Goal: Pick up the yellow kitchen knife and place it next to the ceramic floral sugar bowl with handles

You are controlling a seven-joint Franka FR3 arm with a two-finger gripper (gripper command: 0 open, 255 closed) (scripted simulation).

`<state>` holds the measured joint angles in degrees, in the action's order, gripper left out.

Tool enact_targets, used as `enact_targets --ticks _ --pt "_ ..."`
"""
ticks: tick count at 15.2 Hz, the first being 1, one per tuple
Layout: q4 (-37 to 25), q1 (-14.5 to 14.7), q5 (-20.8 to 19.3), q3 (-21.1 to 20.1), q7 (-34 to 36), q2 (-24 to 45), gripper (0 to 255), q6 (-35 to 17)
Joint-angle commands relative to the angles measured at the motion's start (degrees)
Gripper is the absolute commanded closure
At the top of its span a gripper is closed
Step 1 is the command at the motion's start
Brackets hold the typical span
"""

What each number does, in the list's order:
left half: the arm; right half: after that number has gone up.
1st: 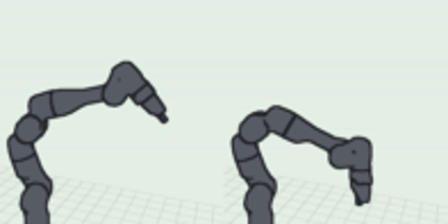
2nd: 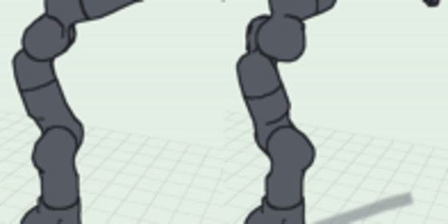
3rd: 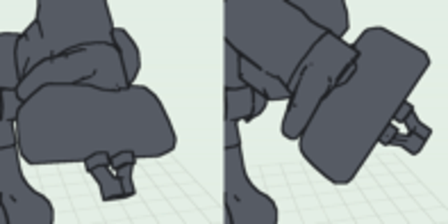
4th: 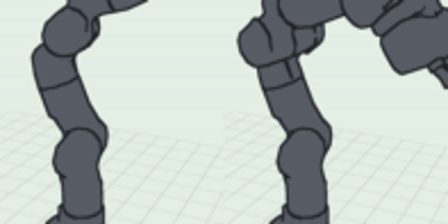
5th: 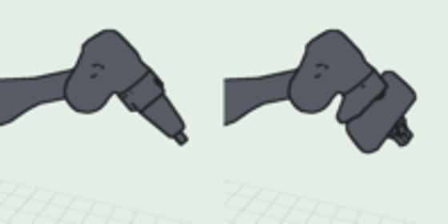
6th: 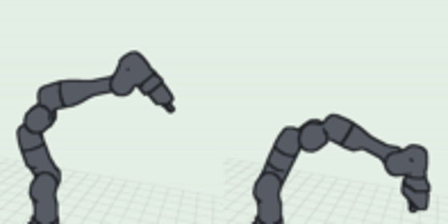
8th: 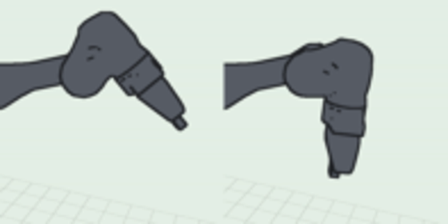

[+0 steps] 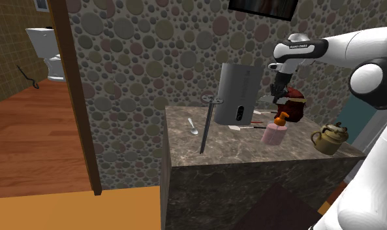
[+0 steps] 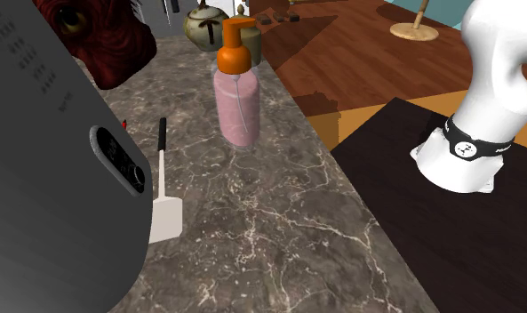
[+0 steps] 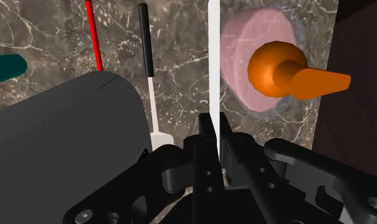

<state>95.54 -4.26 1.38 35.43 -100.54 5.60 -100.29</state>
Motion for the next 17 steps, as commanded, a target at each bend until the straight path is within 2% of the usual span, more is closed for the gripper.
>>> enact_targets --ticks 1,6,10,15,17 --pt "-1.2 -1.8 0.9 1.2 -3.2 1.2 255 0.2" --pt "-5.8 -7.1 4.1 3.9 -11.2 5.8 255 1.2" --pt "-11.2 -12.4 7.5 5.3 -17.6 10.7 255 2.7" --pt "-20.4 -20.8 12.5 5.9 -25.0 18.3 255 5.9" --pt "-25.9 -25.3 14.9 5.7 -27.9 22.2 255 8.0"
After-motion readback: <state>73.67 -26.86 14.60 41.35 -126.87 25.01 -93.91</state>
